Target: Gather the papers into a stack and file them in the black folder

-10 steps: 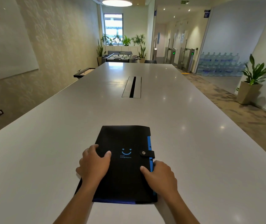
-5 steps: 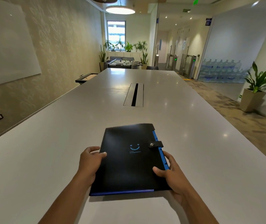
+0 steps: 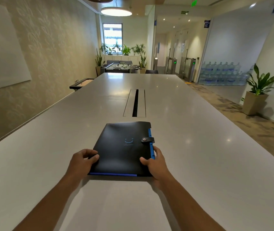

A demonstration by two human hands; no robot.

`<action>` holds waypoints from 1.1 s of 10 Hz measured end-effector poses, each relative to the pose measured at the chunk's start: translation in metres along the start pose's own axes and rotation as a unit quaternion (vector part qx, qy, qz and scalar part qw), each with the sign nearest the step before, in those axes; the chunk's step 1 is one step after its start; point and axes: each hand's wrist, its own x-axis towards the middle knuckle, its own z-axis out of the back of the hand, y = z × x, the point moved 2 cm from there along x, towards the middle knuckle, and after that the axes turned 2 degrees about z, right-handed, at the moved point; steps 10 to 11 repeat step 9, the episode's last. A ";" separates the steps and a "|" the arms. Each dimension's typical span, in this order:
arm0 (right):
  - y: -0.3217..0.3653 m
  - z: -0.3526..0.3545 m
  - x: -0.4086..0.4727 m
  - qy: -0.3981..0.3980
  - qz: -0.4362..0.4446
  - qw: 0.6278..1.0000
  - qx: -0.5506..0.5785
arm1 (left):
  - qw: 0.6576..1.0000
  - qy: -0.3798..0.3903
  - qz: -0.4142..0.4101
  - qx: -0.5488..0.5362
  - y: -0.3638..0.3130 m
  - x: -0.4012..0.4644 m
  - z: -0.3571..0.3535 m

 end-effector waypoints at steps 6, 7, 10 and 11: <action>-0.005 -0.045 0.080 -0.123 0.130 0.836 -0.519 | 0.946 -0.122 -0.088 0.287 0.021 0.096 -0.001; -0.007 -0.043 0.075 -0.118 0.137 0.835 -0.520 | 0.944 -0.133 -0.092 0.287 0.020 0.086 -0.004; -0.009 -0.027 0.048 -0.127 0.170 0.875 -0.435 | 0.903 -0.187 -0.181 0.342 0.016 0.048 -0.020; -0.009 -0.027 0.048 -0.127 0.170 0.875 -0.435 | 0.903 -0.187 -0.181 0.342 0.016 0.048 -0.020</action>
